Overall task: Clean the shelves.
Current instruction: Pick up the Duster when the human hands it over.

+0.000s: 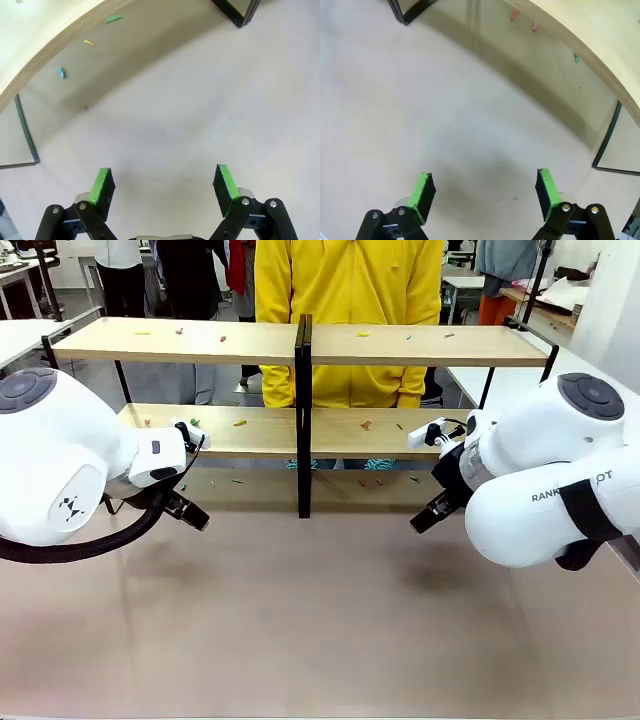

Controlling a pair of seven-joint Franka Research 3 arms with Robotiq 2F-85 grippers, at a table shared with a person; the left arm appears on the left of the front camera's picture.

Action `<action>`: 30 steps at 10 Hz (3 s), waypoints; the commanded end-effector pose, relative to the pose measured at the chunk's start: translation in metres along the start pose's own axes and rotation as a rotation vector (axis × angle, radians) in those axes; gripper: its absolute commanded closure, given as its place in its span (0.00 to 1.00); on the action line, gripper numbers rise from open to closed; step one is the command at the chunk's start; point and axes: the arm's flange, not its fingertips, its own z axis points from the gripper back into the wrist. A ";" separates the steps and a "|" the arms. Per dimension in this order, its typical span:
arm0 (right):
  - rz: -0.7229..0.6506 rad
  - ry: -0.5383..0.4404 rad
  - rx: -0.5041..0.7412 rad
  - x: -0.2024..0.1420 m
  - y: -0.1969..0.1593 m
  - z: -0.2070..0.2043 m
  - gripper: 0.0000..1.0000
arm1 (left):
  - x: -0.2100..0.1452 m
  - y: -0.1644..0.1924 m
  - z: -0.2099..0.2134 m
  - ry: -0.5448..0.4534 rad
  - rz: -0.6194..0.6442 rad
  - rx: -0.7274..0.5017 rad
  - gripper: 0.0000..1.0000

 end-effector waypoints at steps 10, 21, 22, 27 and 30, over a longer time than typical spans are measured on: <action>0.000 0.000 0.000 0.000 0.000 0.000 0.00 | 0.000 0.000 0.000 0.000 0.000 0.000 0.00; 0.070 -0.370 -0.194 -0.066 -0.023 0.281 0.00 | -0.167 0.046 0.250 -0.599 -0.321 -0.094 0.00; 0.070 -0.371 -0.208 -0.066 -0.027 0.287 0.00 | -0.172 0.051 0.253 -0.673 -0.303 -0.166 0.00; 0.102 -0.381 -0.187 -0.053 -0.034 0.280 0.00 | -0.155 0.045 0.253 -0.777 -0.145 -0.146 0.00; 0.102 -0.368 -0.182 -0.046 -0.038 0.275 0.00 | -0.156 0.050 0.251 -0.715 -0.013 -0.139 0.00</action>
